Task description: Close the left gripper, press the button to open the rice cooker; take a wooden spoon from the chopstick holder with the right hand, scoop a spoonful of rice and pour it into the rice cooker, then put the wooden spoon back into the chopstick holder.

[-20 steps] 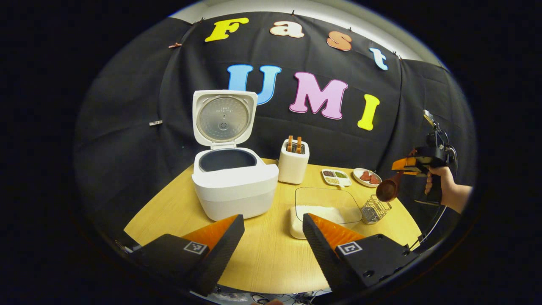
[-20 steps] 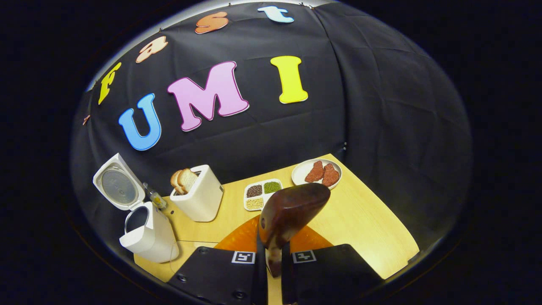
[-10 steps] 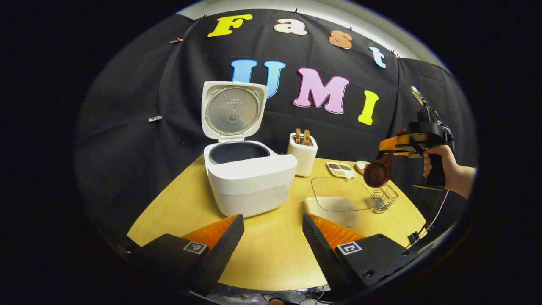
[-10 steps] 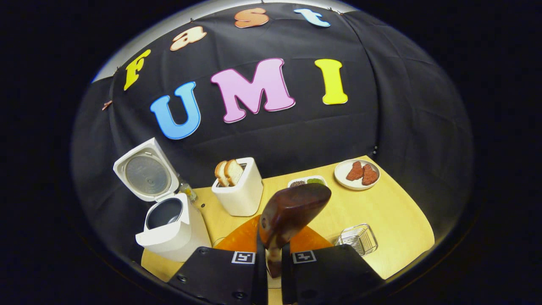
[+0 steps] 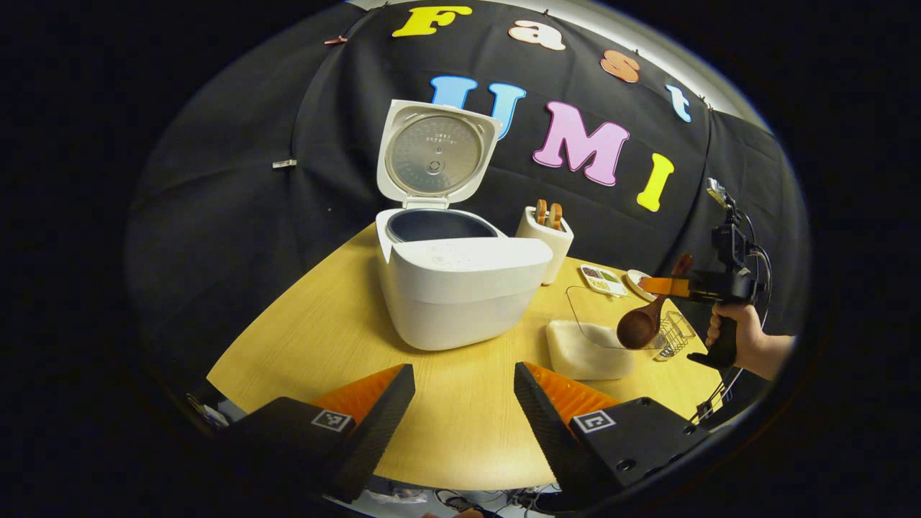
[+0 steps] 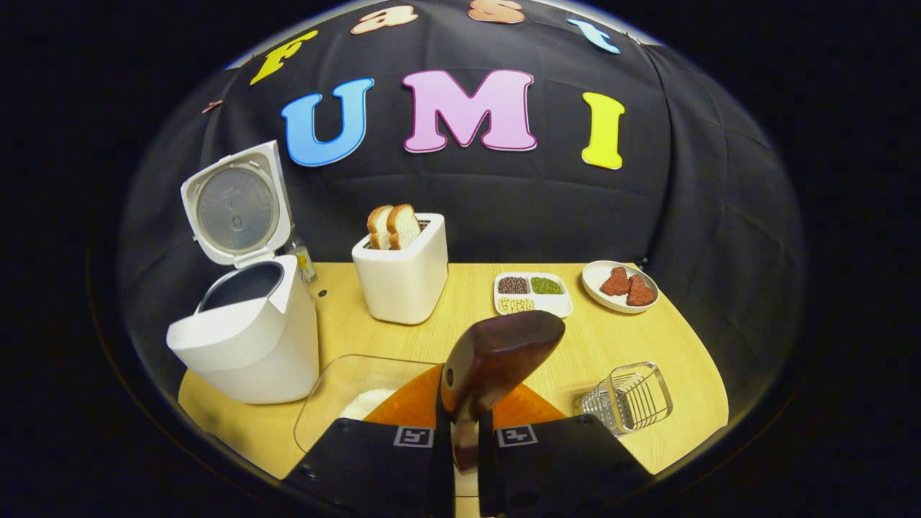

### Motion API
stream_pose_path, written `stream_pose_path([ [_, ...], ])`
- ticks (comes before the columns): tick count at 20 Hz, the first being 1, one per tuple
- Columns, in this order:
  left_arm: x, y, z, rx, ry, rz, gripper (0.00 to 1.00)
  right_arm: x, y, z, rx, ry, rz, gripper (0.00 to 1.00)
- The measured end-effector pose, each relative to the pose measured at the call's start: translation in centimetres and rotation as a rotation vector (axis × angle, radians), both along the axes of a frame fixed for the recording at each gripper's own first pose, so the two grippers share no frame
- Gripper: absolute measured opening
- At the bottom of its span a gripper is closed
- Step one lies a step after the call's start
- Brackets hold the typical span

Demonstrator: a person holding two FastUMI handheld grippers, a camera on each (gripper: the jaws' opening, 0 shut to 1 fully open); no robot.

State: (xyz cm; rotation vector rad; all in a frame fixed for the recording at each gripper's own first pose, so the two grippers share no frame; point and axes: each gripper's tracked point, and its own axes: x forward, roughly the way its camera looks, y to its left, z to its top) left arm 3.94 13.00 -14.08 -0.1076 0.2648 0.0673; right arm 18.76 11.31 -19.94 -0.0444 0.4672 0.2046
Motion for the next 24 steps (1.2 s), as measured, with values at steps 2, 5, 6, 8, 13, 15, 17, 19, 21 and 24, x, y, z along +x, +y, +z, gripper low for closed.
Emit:
stream_pose_path([
  [2,-0.3,0.1,-0.6,-0.007,0.014,0.001,0.96,-0.7,0.3,-1.5,0.000,0.019,-0.003,0.17],
  [5,-0.2,0.1,-0.9,-0.014,0.018,0.006,0.96,-1.9,1.7,-2.1,0.036,0.032,-0.024,0.17],
  [6,-0.1,-0.1,-1.0,-0.019,0.018,0.004,0.96,-2.5,2.4,-2.5,0.062,0.056,-0.026,0.17],
  [8,-0.3,-0.3,-1.1,-0.029,0.016,0.005,0.96,-3.5,3.8,-3.0,0.121,0.101,-0.033,0.17],
  [13,-0.9,-1.0,-1.7,-0.062,0.022,-0.002,0.96,-5.0,6.0,-3.1,0.241,0.193,-0.049,0.17],
  [15,-1.3,-1.2,-1.8,-0.114,0.023,0.003,0.96,-5.0,6.2,-3.2,0.318,0.235,-0.087,0.17],
  [17,-1.4,-1.1,-1.9,-0.148,0.022,0.019,0.96,-4.8,6.1,-3.2,0.392,0.273,-0.129,0.17],
  [19,-1.8,-0.7,-2.3,-0.159,0.021,0.032,0.96,-4.6,5.8,-3.4,0.463,0.308,-0.155,0.17],
  [21,-1.7,-0.3,-2.3,-0.168,0.022,0.039,0.96,-4.5,5.3,-3.8,0.538,0.344,-0.192,0.17],
  [24,-2.1,0.5,-2.2,-0.172,0.016,0.061,0.96,-4.3,3.9,-4.4,0.670,0.401,-0.292,0.17],
])
